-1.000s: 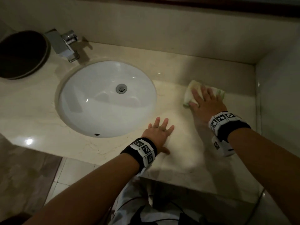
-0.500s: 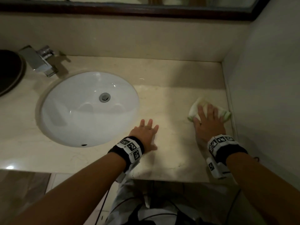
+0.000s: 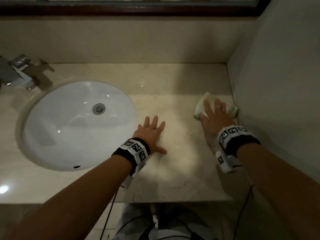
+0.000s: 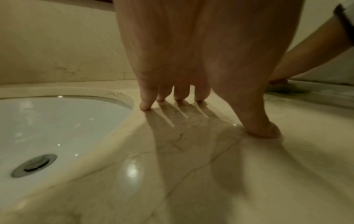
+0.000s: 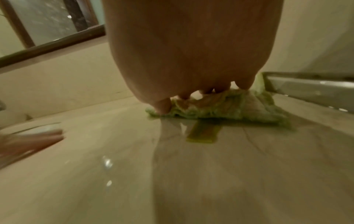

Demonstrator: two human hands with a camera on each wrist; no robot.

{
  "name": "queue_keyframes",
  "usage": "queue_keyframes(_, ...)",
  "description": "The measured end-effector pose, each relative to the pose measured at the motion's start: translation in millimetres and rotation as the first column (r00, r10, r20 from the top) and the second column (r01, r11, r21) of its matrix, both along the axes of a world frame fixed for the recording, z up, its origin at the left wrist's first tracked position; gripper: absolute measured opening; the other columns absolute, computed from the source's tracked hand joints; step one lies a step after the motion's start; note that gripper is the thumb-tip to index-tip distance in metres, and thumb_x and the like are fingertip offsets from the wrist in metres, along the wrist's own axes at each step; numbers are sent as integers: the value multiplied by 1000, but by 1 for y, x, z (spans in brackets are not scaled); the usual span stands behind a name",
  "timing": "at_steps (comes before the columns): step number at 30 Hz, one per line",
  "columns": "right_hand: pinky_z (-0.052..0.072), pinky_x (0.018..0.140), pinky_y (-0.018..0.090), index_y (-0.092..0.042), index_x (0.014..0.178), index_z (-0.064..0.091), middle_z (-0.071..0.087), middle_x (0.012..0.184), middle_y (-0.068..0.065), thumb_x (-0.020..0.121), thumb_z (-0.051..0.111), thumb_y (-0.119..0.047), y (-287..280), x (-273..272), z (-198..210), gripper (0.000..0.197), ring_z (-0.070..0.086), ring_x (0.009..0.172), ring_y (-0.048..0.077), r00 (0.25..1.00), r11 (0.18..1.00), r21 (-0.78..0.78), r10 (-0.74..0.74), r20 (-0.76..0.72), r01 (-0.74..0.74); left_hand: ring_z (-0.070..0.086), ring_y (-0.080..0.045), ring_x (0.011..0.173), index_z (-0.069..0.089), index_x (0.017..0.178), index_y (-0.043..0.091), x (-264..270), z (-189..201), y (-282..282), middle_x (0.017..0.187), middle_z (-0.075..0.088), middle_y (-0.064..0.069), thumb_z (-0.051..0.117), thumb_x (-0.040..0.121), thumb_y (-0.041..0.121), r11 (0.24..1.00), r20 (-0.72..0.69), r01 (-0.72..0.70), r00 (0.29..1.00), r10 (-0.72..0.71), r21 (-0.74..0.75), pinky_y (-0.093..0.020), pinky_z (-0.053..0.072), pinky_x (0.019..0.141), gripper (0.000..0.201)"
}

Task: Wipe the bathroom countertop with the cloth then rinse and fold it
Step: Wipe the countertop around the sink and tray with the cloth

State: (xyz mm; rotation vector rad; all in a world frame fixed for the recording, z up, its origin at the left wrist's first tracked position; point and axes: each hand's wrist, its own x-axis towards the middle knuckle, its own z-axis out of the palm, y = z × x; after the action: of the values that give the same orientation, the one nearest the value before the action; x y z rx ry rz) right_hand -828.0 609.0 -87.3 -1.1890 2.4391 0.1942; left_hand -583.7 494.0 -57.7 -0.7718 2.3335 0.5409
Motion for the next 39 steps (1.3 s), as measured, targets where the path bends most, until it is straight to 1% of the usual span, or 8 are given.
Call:
queue_keyframes(5,-3,115,57,-36,153,-1,-9,163,5,99,20,-54,-39,-28,3,61,-5,149,29,1000,999,45,-31,-4,31,-16,-34,146,-9,153,28,-2,-4,-1,159,-22,-4,68,71,67,1000,7,-14,1000,14,-4,-53,9,118,119)
queue_keyframes(10,3,113,64,-35,153,3,-3,163,9,98,21,-56,-68,-48,1,62,1,148,35,998,1000,14,-5,-68,5,-21,-32,145,-12,152,30,-3,-8,-2,158,-26,-1,68,73,64,999,20,-37,999,37,16,-51,6,118,117)
queue_keyframes(15,7,114,63,-35,153,0,-6,163,9,98,18,-57,-84,-61,1,62,-1,148,36,999,998,59,6,-48,-3,-22,-33,144,-14,152,30,-4,-10,-3,157,-27,-3,66,74,66,1000,46,-20,999,19,4,-51,5,117,117)
queue_keyframes(20,11,114,60,-36,153,2,-3,163,10,98,19,-54,-79,-57,2,61,2,148,35,998,999,30,11,-54,-10,-23,-32,144,-16,151,30,-4,-8,-2,156,-28,-3,64,74,67,1000,60,-13,998,12,2,-51,5,117,117)
queue_keyframes(27,-1,117,57,-37,153,-2,-10,162,9,98,21,-54,-36,-17,0,62,-4,149,33,999,999,-7,48,5,-48,-21,-33,144,-15,151,30,-4,-3,-2,156,-27,-4,65,74,67,1000,60,-3,998,3,7,-51,5,118,117)
queue_keyframes(32,-7,115,56,-37,154,0,-6,163,11,99,20,-54,5,24,-3,61,-1,149,33,994,995,-28,92,-60,-94,-19,-34,145,-14,152,28,-3,-1,-1,157,-26,-5,66,73,67,1000,52,-5,999,4,7,-53,6,118,118)
queue_keyframes(35,-7,115,57,-39,153,0,-5,163,10,95,14,-56,5,25,-2,63,0,149,33,994,996,-10,87,-64,-88,-19,-35,145,-14,152,28,-4,-1,0,157,-25,-6,65,73,67,1000,48,7,999,-7,4,-53,7,118,118)
queue_keyframes(39,-10,116,56,-41,152,-4,-13,162,7,98,20,-57,0,13,1,61,-8,149,31,996,996,10,93,0,-93,-18,-35,145,-14,152,28,-3,-3,-1,157,-25,-6,64,74,67,1000,41,12,999,-12,-6,-54,8,119,117)
